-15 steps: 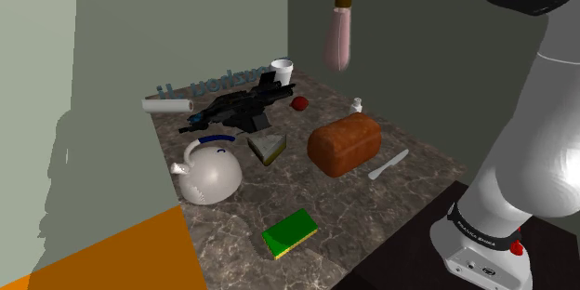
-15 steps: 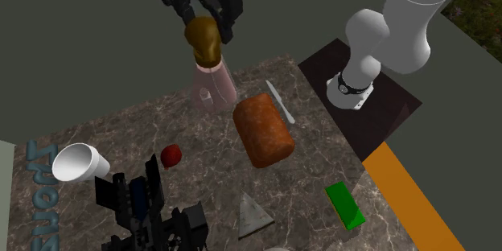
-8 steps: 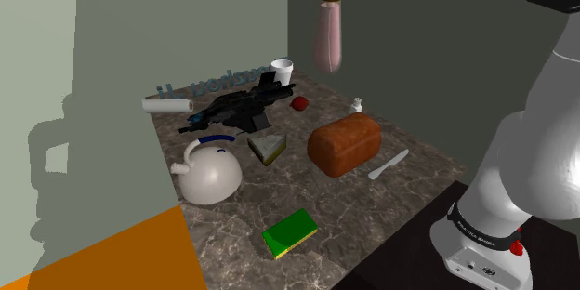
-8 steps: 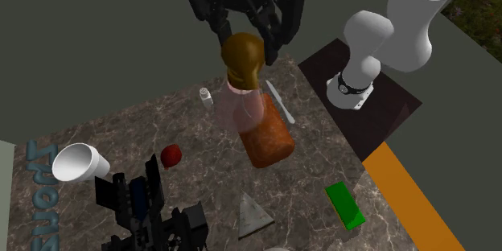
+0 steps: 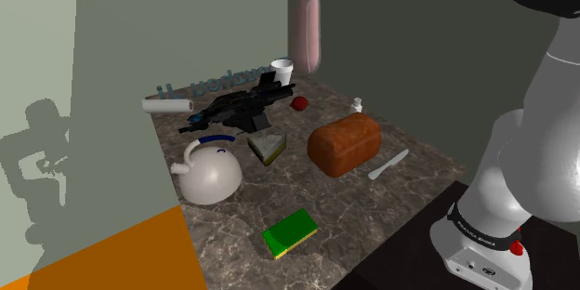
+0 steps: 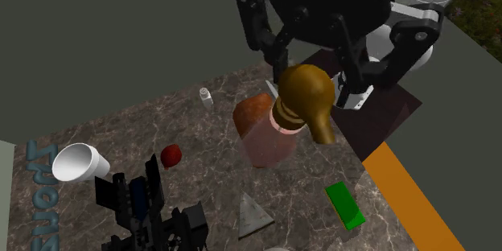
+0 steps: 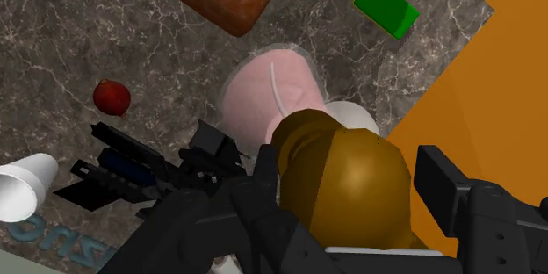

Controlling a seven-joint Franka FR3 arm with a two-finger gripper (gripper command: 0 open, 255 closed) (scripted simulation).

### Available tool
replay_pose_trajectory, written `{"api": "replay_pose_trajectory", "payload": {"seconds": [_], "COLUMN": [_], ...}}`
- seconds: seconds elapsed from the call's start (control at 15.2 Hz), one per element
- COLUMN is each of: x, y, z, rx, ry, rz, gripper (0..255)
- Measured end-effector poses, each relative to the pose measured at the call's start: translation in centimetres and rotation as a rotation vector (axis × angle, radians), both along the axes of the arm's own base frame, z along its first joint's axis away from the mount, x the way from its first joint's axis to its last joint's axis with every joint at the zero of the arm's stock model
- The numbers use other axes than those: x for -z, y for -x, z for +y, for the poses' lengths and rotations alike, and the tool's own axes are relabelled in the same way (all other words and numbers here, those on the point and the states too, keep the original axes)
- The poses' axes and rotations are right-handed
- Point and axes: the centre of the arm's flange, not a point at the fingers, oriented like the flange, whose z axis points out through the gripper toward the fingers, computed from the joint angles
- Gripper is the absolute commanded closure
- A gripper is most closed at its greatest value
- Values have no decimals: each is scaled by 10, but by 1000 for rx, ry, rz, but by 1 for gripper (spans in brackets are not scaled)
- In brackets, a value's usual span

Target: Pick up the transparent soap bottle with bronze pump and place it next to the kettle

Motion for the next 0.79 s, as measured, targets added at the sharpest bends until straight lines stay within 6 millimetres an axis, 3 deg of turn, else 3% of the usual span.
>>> {"api": "replay_pose_trajectory", "payload": {"seconds": [0.4,0.79], "x": [-18,6], "y": [5,6], "z": [72,78], "rx": [0,2], "ry": [0,-1], "rz": [1,1], "gripper": [255,255]}}
